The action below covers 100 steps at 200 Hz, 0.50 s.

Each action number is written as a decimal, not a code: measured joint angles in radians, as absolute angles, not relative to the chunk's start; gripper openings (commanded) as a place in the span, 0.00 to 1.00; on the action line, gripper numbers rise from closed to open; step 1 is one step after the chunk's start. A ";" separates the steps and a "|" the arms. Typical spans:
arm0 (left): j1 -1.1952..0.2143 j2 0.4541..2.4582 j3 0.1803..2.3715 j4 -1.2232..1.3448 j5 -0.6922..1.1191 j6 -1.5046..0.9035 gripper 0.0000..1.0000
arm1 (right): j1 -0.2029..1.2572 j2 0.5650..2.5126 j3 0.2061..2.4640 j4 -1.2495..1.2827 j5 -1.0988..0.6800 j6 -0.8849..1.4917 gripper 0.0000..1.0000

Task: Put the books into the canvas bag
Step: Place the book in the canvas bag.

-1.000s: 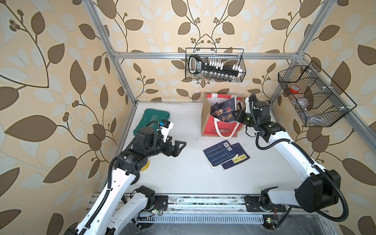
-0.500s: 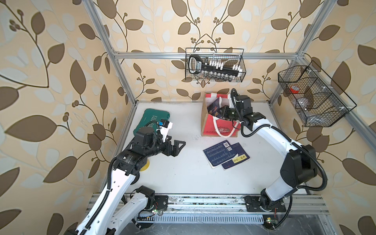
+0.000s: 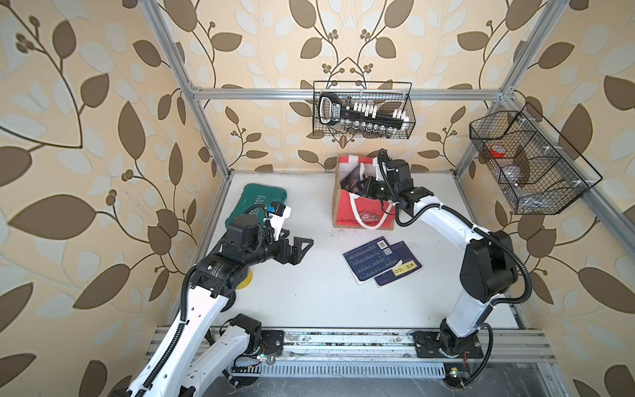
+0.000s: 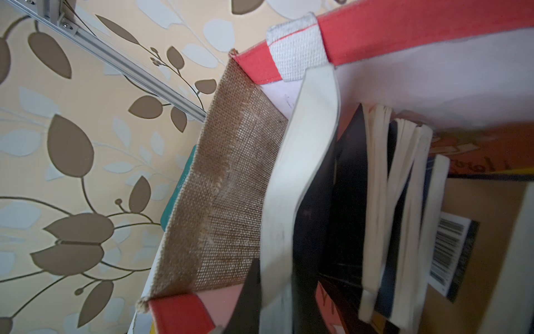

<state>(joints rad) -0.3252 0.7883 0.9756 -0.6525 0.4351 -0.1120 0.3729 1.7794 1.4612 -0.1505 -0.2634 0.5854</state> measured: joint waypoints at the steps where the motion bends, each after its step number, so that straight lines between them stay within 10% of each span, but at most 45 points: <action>1: -0.325 0.788 0.976 -0.653 0.435 -0.112 0.99 | 0.374 1.779 1.460 -0.152 -0.264 0.582 0.50; 100: -0.325 0.834 0.973 -0.633 0.472 -0.125 0.99 | 0.369 1.488 1.396 -0.253 -0.163 0.456 0.89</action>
